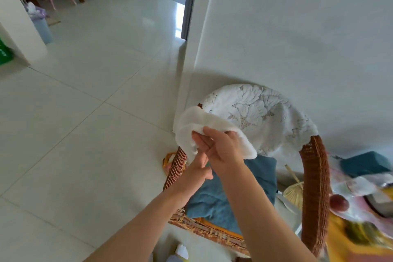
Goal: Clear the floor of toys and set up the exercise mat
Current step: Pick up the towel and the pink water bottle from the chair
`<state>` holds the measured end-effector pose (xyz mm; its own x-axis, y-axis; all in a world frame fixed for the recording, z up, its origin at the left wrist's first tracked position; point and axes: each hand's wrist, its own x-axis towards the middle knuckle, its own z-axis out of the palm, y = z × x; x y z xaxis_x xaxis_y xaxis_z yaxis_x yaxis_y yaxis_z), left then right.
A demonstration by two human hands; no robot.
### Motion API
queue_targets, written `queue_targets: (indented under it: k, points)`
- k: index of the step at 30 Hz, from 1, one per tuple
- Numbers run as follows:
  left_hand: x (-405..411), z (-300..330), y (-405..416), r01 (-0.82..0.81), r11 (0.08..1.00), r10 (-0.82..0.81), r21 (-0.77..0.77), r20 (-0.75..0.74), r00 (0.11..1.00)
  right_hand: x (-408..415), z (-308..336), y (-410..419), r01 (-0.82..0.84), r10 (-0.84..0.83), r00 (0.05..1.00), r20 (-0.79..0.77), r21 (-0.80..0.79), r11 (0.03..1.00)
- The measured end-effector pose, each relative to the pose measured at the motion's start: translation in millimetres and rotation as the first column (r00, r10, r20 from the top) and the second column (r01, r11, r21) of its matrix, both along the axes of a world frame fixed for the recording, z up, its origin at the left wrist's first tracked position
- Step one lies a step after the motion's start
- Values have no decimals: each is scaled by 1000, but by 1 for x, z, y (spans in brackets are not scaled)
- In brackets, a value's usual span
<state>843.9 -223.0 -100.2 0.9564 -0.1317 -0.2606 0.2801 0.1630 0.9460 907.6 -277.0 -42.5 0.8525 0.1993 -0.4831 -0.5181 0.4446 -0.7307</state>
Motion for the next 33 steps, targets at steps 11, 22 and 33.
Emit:
queue_targets:
  k: [11, 22, 33]
  points:
    - [18, 24, 27, -242, 854, 295, -461, 45, 954, -33, 3, 3, 55, -40, 996, 82, -186, 981]
    - [33, 43, 14, -295, 754, 311, -587, -77, 947, -55, -37, -65, 91, -123, 988, -91, -300, 950]
    - [46, 38, -95, -59, 832, 24, -552, -70, 997, -46, -45, -187, 371, -401, 914, -57, -281, 885]
